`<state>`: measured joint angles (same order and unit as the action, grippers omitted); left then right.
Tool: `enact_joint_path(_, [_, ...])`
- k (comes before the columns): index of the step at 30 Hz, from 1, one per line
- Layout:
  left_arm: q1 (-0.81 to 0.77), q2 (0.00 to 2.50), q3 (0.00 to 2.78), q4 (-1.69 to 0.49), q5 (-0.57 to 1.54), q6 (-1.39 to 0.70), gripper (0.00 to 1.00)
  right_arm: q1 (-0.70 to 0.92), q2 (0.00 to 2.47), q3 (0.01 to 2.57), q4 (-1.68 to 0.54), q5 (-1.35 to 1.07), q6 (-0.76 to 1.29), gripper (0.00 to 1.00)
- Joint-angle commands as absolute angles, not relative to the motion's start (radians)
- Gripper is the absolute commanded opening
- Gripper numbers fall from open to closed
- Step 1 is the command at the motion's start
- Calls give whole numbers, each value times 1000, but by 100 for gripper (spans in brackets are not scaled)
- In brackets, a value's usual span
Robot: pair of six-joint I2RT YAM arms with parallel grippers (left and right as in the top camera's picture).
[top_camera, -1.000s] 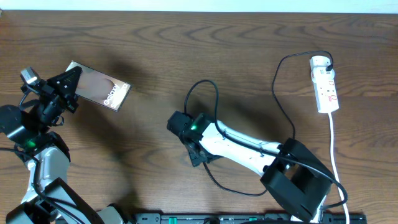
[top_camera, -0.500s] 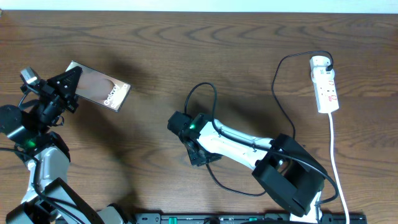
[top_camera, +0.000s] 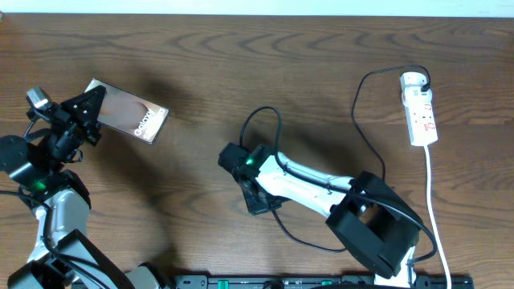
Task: Plug charger to phone and switch on socket
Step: 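Lower the right gripper to the black USB cable and grasp it, then lift the cable plug with the right gripper toward the phone's bottom port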
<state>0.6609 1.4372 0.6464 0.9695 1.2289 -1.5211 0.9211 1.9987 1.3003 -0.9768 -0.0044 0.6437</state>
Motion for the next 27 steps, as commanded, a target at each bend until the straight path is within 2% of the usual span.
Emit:
enact_joint_path(1, [665, 1425, 662, 981, 1242, -1520, 7, 899, 2021, 1310, -981, -15, 639, 1])
enact_joint_path(8, [665, 1425, 662, 981, 1242, -1503, 7, 823, 2020, 1401, -984, -194, 427, 1])
enact_joint_path(13, [664, 1425, 662, 981, 1248, -1497, 7, 716, 2020, 1558, -977, -628, 44, 1])
enact_joint_path(21, [662, 1425, 662, 982, 1285, -1493, 7, 577, 2020, 1662, -934, -1093, -226, 1])
enact_joint_path(27, [637, 1425, 662, 982, 1315, -1431, 7, 572, 2022, 1653, -944, -1197, -324, 1])
